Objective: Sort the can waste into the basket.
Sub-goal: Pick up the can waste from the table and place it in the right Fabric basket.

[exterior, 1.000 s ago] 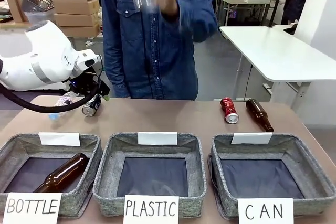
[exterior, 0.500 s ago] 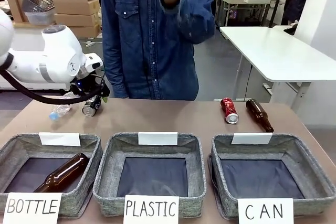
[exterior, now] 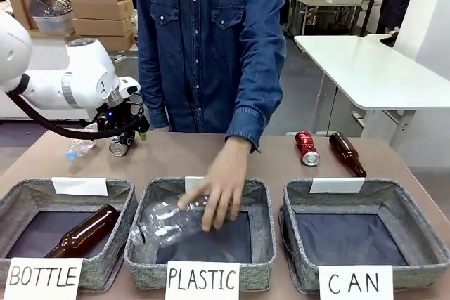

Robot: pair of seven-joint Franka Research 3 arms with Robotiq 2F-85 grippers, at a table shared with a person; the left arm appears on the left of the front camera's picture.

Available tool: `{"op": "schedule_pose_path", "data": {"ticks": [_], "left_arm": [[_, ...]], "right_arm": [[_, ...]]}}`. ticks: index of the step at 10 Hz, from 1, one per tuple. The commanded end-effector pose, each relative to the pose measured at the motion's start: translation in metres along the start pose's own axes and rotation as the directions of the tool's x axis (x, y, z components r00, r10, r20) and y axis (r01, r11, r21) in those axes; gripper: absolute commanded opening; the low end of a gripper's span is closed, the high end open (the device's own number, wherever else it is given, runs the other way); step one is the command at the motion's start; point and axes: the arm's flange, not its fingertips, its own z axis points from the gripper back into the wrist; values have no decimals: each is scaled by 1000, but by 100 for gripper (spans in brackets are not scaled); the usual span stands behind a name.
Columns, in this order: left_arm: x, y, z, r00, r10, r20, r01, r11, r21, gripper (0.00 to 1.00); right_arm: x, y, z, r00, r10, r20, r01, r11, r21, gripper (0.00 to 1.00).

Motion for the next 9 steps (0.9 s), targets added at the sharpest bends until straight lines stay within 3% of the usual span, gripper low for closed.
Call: {"op": "schedule_pose_path", "data": {"ticks": [1,5,9], "left_arm": [[0,1,0,998,59,-15,-58,998,31,100],[-12,1,35,996,49,71,-54,996,67,100],[-10,0,6,998,58,23,-61,988,140,100]], "right_arm": [[2,1,1,999,30,13,-30,999,23,100],[2,1,1,999,30,13,-30,999,23,100],[2,1,1,999,30,13,-30,999,23,100]]}}
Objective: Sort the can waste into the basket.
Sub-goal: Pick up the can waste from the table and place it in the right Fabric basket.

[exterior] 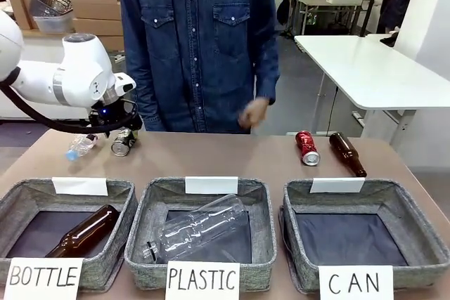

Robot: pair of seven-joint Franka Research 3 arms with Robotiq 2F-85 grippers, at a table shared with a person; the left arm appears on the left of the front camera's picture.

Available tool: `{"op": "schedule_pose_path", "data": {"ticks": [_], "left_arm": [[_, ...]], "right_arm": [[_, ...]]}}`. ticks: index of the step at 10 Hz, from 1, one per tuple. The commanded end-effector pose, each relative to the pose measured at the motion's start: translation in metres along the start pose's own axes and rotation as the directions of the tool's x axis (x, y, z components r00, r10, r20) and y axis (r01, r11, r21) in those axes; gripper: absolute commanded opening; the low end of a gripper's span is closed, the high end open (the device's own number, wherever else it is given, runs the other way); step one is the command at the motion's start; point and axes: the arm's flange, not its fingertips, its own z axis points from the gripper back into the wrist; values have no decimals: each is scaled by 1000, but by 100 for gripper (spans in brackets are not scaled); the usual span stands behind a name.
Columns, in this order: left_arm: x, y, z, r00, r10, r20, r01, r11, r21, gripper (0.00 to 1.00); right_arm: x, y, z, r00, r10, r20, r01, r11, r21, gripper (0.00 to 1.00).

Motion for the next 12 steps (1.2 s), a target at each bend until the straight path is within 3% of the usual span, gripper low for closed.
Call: {"op": "schedule_pose_path", "data": {"ticks": [1,8,9,10,11,12], "left_arm": [[-1,-10,-12,1000,-5,-20,5,1000,19,100],[-2,-20,-27,999,-20,-47,20,1000,3,100],[-2,-20,-27,998,-24,-58,25,1000,10,42],[-1,-17,-27,998,-23,-61,24,1000,17,42],[0,-16,-26,998,-22,-58,23,1000,14,0],[-1,-16,-24,998,-22,-55,23,1000,16,40]], "right_arm": [[2,1,0,999,29,13,-30,999,23,100],[2,1,0,999,29,13,-30,999,23,100],[2,1,0,999,29,13,-30,999,23,100],[2,1,0,999,29,13,-30,999,23,100],[2,1,0,999,29,13,-30,999,23,100],[2,1,0,999,29,13,-30,999,23,100]]}}
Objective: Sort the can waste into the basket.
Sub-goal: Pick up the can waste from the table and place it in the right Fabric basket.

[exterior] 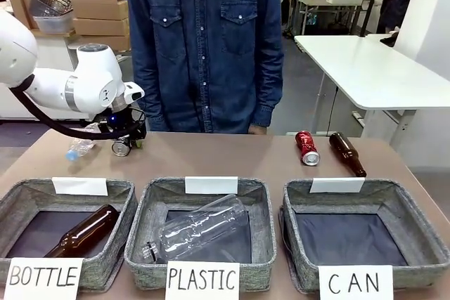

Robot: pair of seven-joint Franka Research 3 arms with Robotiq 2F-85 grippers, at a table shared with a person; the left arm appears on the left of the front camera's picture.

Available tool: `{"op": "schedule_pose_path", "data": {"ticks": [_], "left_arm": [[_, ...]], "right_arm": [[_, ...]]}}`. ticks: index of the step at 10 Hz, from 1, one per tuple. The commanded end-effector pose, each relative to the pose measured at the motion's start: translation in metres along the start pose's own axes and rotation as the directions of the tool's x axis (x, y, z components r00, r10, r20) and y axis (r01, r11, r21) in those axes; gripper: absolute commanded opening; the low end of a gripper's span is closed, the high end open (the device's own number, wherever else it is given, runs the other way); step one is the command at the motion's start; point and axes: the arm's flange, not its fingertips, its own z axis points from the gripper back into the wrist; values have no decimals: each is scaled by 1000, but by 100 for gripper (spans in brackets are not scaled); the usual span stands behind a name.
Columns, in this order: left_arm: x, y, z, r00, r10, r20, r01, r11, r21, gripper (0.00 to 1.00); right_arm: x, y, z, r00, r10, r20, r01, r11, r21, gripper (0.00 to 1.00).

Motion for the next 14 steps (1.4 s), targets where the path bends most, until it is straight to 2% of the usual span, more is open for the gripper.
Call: {"op": "schedule_pose_path", "data": {"ticks": [1,6,7,8,9,10,11,12,13,14], "left_arm": [[-2,1,-1,1000,2,-14,-2,1000,21,0],[-7,10,13,1000,18,-1,-18,1000,13,0],[-13,18,32,1000,14,-14,-14,999,-28,0],[-33,35,77,999,-28,-30,24,993,-112,0],[-67,60,138,998,-61,15,63,979,-195,0],[-122,90,207,990,-116,85,136,952,-275,0],[-179,112,251,984,-165,68,179,920,-349,0],[-234,128,274,963,-253,89,268,884,-383,0],[-277,134,275,952,-285,115,307,866,-395,0],[-135,81,217,979,-161,126,195,922,-335,0]], "right_arm": [[2,1,0,1000,29,13,-29,999,23,100],[2,1,0,1000,29,13,-29,999,23,100],[2,1,0,1000,29,13,-29,999,23,100],[2,1,0,1000,29,13,-29,999,23,100],[2,1,0,1000,29,13,-29,999,23,100],[2,1,0,1000,29,13,-29,999,23,100],[2,1,0,1000,29,13,-29,999,23,100],[2,1,0,1000,29,13,-29,999,23,100],[2,1,0,1000,29,13,-29,999,23,100],[2,1,0,1000,29,13,-29,999,23,100]]}}
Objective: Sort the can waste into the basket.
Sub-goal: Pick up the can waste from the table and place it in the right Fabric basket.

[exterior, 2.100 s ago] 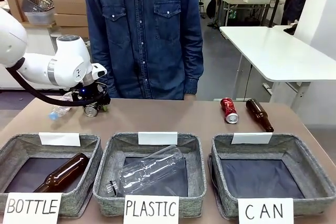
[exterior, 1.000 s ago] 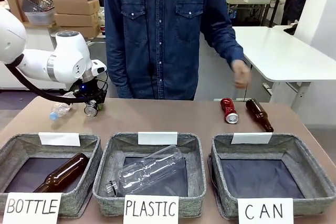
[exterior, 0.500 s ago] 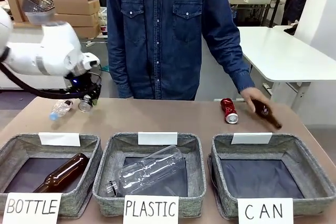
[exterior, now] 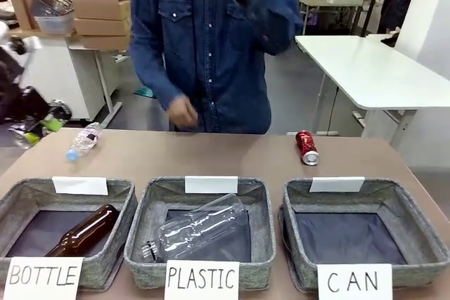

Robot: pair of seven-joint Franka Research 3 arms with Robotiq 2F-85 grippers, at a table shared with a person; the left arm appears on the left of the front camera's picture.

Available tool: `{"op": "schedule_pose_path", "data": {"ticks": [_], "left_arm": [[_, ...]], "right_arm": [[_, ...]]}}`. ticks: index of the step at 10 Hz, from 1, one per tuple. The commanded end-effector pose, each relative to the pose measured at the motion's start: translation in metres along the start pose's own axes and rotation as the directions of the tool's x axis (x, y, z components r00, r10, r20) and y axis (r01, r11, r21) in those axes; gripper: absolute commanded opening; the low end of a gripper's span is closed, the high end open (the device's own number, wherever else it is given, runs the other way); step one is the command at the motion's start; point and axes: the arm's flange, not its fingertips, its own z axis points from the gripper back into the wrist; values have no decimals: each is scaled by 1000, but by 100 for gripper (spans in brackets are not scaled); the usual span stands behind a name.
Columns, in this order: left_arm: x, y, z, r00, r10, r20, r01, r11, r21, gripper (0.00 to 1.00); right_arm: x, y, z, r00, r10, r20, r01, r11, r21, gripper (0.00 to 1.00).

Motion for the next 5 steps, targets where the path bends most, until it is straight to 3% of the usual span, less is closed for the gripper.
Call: {"op": "schedule_pose_path", "data": {"ticks": [1,2,3,5], "left_arm": [[77,12,-49,997,73,2,-73,993,90,0],[77,12,-49,997,73,2,-73,993,90,0],[19,0,-13,1000,17,9,-17,1000,25,39],[56,31,0,996,88,-31,-89,995,-44,39]], "right_arm": [[2,2,0,999,29,12,-30,999,23,100],[2,2,0,999,29,12,-30,999,23,100],[2,2,0,999,29,12,-30,999,23,100],[2,2,0,999,29,12,-30,999,23,100]]}}
